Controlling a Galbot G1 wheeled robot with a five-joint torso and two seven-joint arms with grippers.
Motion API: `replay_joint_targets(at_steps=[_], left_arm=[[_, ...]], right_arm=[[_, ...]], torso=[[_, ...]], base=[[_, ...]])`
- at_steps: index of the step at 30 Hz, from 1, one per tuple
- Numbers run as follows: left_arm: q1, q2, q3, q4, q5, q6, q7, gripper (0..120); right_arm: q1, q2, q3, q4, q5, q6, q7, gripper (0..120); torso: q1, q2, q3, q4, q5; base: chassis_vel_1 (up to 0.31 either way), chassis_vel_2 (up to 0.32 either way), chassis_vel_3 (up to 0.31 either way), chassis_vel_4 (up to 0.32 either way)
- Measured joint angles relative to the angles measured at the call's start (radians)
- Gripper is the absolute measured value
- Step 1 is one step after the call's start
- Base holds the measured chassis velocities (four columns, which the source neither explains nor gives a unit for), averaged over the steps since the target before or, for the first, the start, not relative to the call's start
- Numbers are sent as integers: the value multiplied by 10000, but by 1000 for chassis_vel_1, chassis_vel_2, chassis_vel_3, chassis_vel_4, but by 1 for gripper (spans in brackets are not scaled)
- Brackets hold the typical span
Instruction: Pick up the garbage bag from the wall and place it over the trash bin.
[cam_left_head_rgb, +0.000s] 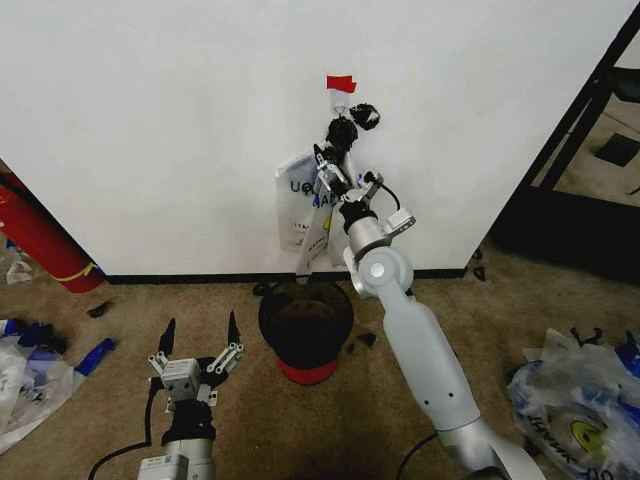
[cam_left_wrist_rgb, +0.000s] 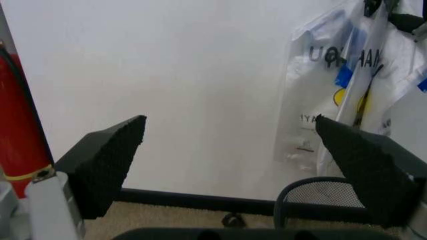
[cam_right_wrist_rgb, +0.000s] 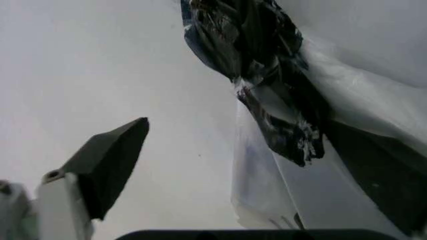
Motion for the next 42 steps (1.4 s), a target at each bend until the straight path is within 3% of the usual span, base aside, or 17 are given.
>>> replay_joint_targets(at_steps=[26, 37, 42], left_arm=[[22, -43, 7, -8, -13, -13, -34, 100], [25, -60, 103, -28, -8, -38, -69, 100], [-4, -42, 254, -12, 18, -53, -78, 100]], right_arm=[[-187, -71, 166, 309, -47, -26, 189, 1], [-823, -400, 116, 1169, -53, -73, 270, 0], [-1896, -869, 163, 2183, -291, -124, 255, 0]], torso=[[0, 2, 0, 0, 0], [0, 2, 0, 1, 1], [0, 2, -1, -1, 0]], base=[[0, 0, 0, 0], [0, 0, 0, 0], [0, 0, 0, 0]])
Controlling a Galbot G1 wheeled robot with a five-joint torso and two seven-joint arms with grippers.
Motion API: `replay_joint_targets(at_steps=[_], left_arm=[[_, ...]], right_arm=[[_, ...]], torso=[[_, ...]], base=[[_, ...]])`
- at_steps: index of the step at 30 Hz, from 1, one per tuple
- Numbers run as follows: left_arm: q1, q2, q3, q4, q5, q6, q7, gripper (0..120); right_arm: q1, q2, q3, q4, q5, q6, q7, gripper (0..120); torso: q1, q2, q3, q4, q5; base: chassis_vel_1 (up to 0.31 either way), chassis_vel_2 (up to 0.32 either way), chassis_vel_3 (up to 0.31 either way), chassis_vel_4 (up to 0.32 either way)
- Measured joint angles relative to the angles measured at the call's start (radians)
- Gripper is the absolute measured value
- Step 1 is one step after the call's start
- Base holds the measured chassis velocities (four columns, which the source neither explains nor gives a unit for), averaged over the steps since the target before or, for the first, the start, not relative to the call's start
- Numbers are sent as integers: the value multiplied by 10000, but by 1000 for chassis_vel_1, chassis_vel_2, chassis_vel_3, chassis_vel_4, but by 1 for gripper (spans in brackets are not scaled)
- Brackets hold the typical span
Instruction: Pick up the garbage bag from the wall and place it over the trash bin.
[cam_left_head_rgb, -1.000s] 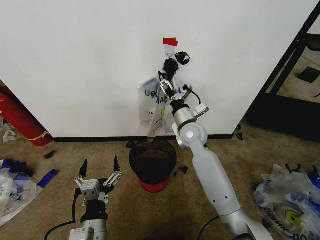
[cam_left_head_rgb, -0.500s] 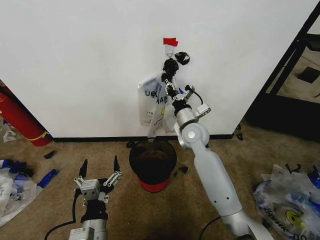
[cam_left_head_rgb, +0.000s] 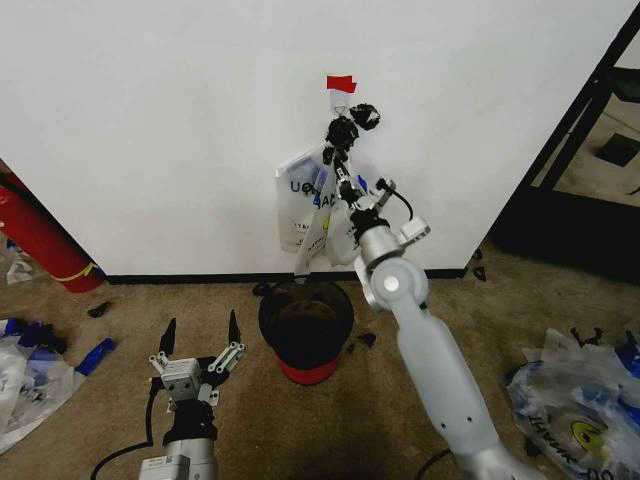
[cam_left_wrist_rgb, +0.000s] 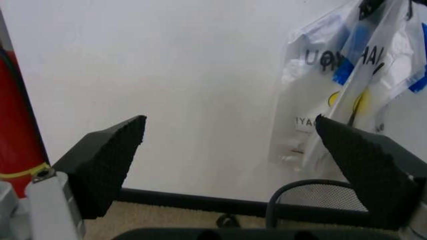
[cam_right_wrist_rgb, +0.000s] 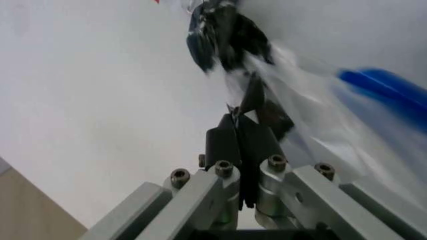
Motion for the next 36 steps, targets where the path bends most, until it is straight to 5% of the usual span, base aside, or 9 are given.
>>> replay_joint_targets(at_steps=[36], left_arm=[[-252, 514, 425, 104, -191, -109, -32, 100]], right_arm=[[-5606, -1134, 437, 3267, -3494, 796, -936, 0]], torso=[[0, -2, 0, 2, 0]], base=[[0, 0, 0, 0]])
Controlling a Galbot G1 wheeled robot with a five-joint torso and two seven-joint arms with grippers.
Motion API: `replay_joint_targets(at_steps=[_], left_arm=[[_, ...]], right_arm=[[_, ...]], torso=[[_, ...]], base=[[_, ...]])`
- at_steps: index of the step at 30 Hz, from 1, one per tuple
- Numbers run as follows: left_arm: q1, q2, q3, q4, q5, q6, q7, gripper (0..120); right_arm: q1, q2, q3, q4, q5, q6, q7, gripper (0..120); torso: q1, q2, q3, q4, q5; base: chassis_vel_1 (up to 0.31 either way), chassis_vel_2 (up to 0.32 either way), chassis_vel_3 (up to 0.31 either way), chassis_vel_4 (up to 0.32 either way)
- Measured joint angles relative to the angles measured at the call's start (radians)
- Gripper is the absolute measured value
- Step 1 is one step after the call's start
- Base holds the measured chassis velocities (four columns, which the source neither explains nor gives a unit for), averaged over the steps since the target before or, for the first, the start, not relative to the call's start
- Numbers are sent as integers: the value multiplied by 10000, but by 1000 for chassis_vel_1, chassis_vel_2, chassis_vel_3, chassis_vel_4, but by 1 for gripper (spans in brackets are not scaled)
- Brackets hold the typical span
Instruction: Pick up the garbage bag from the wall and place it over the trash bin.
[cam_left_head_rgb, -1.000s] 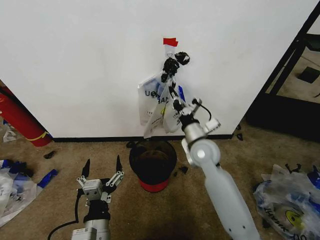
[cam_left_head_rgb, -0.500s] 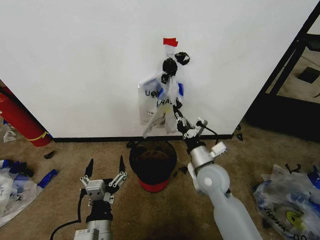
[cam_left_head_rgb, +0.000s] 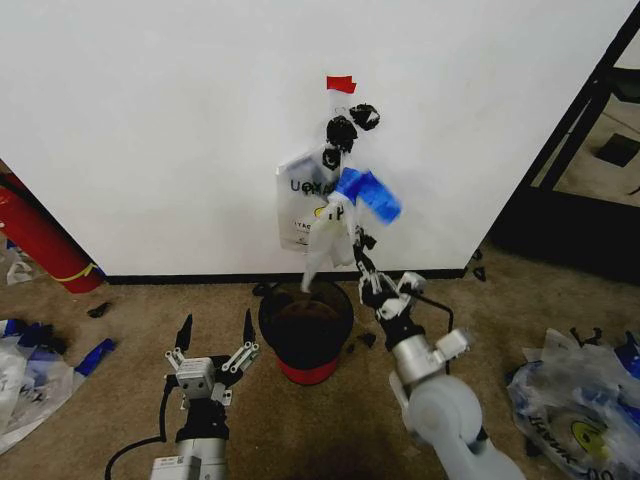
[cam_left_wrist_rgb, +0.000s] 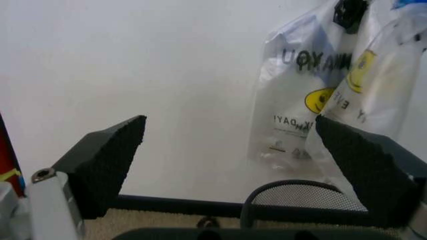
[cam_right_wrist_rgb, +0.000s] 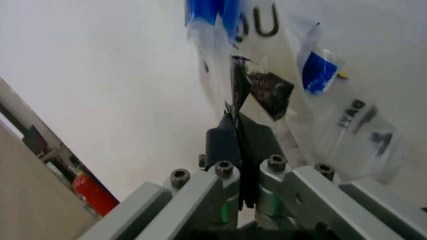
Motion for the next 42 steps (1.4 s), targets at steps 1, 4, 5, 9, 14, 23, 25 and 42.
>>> replay_joint_targets(at_steps=[1, 4, 5, 9, 14, 23, 25, 42], left_arm=[[-23, 17, 4, 19, -21, 4, 0, 100], [-120, 86, 35, 68, -107, 37, -1, 100], [-120, 86, 35, 68, -107, 37, -1, 100], [-222, 161, 52, 147, -257, 78, 0, 100], [-203, 220, 45, 163, -299, 82, 0, 100], [-162, 249, 34, 69, -281, 92, 2, 100], [-166, 251, 33, 79, -287, 92, 2, 100], [-172, 232, 79, 155, -278, 80, 2, 100]], right_arm=[[-142, -21, 27, 46, -116, 74, -33, 0], [-586, -88, 131, 179, -533, 334, -154, 0], [-586, -88, 131, 179, -533, 334, -154, 0], [-1330, -144, 281, 394, -1151, 695, -419, 0], [-1994, -111, 313, 547, -1726, 1108, -702, 0], [-3379, -211, 400, 588, -3161, 2351, -1007, 0], [-3599, -268, 564, 588, -3522, 2692, -1062, 0], [-5071, -139, 1354, -96, -4473, 5247, -1780, 0]], torso=[[0, 0, 0, 0, 0], [0, 0, 0, -1, 0], [0, 0, 0, -1, 0], [0, 0, 0, 0, 0], [0, 0, 0, 0, 0], [0, 0, 0, -1, 0], [0, 0, 0, 0, 0], [0, 0, 0, 0, 0]], base=[[0, 0, 0, 0], [0, 0, 0, 0], [0, 0, 0, 0], [0, 0, 0, 0], [0, 0, 0, 0], [0, 0, 0, 0], [0, 0, 0, 0], [0, 0, 0, 0]])
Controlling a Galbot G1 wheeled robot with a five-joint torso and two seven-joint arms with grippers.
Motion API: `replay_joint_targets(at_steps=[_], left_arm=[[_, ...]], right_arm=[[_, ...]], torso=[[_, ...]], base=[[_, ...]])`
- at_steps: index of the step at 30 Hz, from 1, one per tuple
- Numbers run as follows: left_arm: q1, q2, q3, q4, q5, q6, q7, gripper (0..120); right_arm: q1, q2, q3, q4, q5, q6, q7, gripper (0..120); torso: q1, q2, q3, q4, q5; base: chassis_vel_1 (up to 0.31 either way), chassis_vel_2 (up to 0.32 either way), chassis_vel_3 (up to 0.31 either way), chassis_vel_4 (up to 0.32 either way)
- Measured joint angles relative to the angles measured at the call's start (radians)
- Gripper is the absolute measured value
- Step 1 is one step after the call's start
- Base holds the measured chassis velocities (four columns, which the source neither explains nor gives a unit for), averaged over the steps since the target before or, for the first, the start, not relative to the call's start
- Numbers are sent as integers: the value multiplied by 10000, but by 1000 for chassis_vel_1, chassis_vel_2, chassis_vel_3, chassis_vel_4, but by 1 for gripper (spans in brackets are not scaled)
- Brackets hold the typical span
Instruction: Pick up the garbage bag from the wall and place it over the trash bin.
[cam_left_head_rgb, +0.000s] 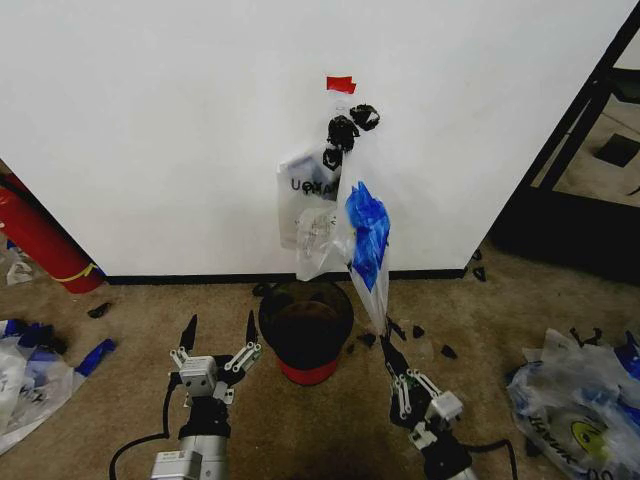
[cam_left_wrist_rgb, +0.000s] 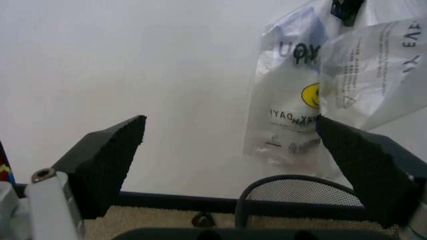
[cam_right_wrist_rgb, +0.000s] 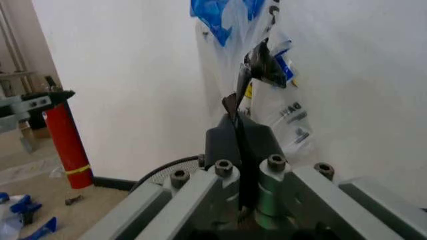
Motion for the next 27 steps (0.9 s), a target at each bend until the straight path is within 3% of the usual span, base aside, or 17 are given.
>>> replay_joint_targets(at_steps=[9, 15, 17, 22, 23, 27], left_arm=[[-12, 68, 173, 29, -7, 59, 1, 100], [-125, 662, 853, -635, -851, 714, 17, 100], [-400, 1084, 1181, -976, -1493, 1138, 41, 100], [-2714, 3067, 1986, -1893, -5396, 3038, -220, 100], [-2714, 3067, 1986, -1893, -5396, 3038, -220, 100], [-4457, 4125, 2472, -2162, -7561, 4043, -699, 100]], right_arm=[[-329, 92, -29, -345, -635, 719, -40, 0], [-247, 215, 145, -554, -1096, 954, 47, 0], [-131, 245, 250, -615, -1221, 961, 141, 0], [191, 479, 391, -674, -1673, 852, 332, 0], [191, 479, 391, -674, -1673, 852, 332, 0], [325, 683, 343, -738, -2063, 778, 432, 0]], torso=[[0, 0, 0, 0, -1], [0, 0, 0, 0, -1], [0, 0, 0, 1, -1], [1, 0, 1, -1, -3], [1, 0, 1, -1, -3], [2, 0, 2, -1, -2]], base=[[0, 0, 0, 0], [0, 0, 0, 0], [0, 0, 0, 0], [0, 0, 0, 0], [0, 0, 0, 0], [0, 0, 0, 0]])
